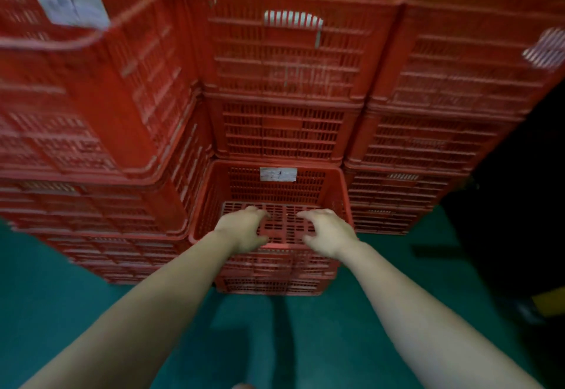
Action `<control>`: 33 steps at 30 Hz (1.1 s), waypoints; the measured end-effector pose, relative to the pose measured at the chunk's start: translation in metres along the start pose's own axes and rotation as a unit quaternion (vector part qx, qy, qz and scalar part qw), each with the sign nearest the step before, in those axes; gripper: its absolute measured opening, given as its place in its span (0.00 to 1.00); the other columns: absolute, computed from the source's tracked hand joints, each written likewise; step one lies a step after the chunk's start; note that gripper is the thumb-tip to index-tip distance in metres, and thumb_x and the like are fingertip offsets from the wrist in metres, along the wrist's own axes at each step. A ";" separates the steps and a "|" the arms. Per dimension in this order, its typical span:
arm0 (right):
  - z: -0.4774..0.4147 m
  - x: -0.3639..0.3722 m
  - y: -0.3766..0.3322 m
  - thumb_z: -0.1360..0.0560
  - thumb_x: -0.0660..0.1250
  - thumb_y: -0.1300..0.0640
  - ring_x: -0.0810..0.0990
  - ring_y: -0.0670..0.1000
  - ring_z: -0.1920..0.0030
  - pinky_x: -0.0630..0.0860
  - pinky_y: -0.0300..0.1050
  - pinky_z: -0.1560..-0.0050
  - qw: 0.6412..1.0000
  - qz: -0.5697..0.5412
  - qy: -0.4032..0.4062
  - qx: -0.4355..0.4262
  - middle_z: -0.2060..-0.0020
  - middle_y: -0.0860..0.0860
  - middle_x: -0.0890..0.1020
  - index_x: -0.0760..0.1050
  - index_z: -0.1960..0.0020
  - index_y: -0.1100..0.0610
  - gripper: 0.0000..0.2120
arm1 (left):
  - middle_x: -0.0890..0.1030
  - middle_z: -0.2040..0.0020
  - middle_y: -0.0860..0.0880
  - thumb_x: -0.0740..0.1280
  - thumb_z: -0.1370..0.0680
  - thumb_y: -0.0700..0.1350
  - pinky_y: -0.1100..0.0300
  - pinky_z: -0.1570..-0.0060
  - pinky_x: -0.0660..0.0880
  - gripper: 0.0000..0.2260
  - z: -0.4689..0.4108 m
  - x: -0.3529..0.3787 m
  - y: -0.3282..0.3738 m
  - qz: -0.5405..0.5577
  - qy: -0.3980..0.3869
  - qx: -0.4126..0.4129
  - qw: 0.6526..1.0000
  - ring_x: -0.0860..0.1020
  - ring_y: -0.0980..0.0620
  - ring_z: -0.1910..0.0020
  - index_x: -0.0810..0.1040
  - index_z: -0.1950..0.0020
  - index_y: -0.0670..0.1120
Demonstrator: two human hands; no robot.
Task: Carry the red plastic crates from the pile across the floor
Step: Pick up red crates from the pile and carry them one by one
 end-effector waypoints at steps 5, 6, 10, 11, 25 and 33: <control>0.073 -0.102 -0.036 0.24 0.64 0.51 0.64 0.51 0.28 0.66 0.47 0.31 0.999 -0.034 0.016 0.020 0.28 0.48 0.70 0.66 0.27 0.47 0.26 | 0.70 0.30 0.50 0.67 0.25 0.56 0.51 0.38 0.73 0.27 0.075 -0.103 0.042 0.060 -0.001 -0.013 0.998 0.74 0.48 0.35 0.67 0.28 0.53; 0.089 -0.121 -0.043 0.24 0.64 0.51 0.64 0.52 0.28 0.66 0.47 0.31 0.998 -0.044 0.021 0.025 0.29 0.48 0.70 0.66 0.27 0.47 0.26 | 0.70 0.30 0.50 0.67 0.25 0.56 0.51 0.38 0.73 0.26 0.090 -0.121 0.051 0.071 -0.002 -0.016 0.997 0.74 0.48 0.36 0.68 0.28 0.53; 0.158 -0.195 -0.064 0.24 0.64 0.51 0.64 0.51 0.28 0.67 0.47 0.32 0.993 -0.089 0.068 0.040 0.28 0.47 0.69 0.67 0.27 0.46 0.26 | 0.70 0.30 0.50 0.68 0.25 0.53 0.54 0.37 0.72 0.25 0.149 -0.192 0.092 0.110 0.026 -0.006 0.994 0.73 0.50 0.35 0.69 0.28 0.52; 0.175 -0.211 -0.066 0.24 0.65 0.51 0.65 0.50 0.28 0.67 0.48 0.32 0.990 -0.103 0.084 0.044 0.28 0.47 0.69 0.67 0.27 0.46 0.25 | 0.71 0.30 0.50 0.68 0.25 0.53 0.56 0.37 0.71 0.25 0.162 -0.207 0.102 0.120 0.035 -0.002 0.992 0.73 0.51 0.35 0.69 0.28 0.52; 0.370 -0.317 -0.035 0.25 0.68 0.53 0.70 0.48 0.32 0.70 0.47 0.33 0.918 -0.207 0.306 0.141 0.31 0.46 0.71 0.69 0.30 0.48 0.24 | 0.75 0.34 0.52 0.70 0.26 0.53 0.55 0.36 0.72 0.24 0.241 -0.312 0.264 0.140 0.065 0.227 0.962 0.75 0.55 0.37 0.72 0.31 0.52; 0.509 -0.297 -0.012 0.25 0.68 0.51 0.70 0.48 0.32 0.72 0.45 0.39 0.840 -0.212 0.393 0.310 0.30 0.47 0.68 0.68 0.29 0.48 0.25 | 0.74 0.31 0.51 0.69 0.24 0.52 0.55 0.35 0.71 0.24 0.301 -0.302 0.386 0.076 0.005 0.425 0.902 0.73 0.53 0.34 0.70 0.29 0.51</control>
Point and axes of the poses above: each hand's wrist, its own z-axis away from the middle knuckle, its own x-axis out of the palm, y = z × x, the point moved 10 cm from there along -z, towards the middle knuckle
